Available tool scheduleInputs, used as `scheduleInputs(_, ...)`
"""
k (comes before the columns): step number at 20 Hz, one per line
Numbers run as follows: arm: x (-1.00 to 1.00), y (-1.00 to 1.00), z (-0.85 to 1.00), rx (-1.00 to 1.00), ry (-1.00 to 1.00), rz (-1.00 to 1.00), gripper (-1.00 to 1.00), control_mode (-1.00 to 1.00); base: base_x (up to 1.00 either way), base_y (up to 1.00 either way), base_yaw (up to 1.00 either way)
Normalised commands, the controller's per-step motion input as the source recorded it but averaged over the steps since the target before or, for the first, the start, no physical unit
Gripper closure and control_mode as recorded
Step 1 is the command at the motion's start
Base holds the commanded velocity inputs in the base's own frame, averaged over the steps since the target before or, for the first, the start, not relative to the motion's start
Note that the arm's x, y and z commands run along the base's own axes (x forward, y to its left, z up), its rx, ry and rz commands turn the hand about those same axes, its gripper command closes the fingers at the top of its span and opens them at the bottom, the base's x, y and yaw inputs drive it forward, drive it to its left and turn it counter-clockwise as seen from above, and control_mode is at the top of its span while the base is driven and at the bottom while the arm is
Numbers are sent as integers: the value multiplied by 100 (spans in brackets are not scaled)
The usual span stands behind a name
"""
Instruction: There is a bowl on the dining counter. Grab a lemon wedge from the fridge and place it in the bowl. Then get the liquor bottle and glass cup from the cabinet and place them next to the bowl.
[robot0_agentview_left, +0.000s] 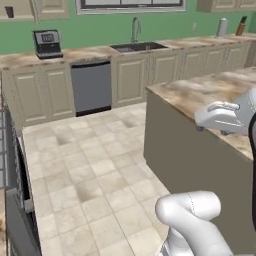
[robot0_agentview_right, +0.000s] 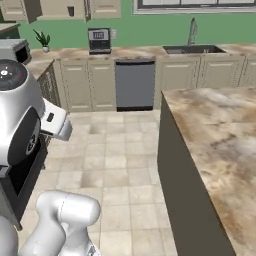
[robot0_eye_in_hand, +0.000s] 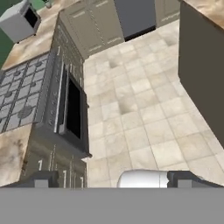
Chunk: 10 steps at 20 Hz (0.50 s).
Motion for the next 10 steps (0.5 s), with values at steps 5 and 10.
scheduleInputs(5,0,0,0,0,0,0,-100,100,100,31,0)
scheduleInputs(10,0,0,0,0,0,0,-100,100,100,14,0)
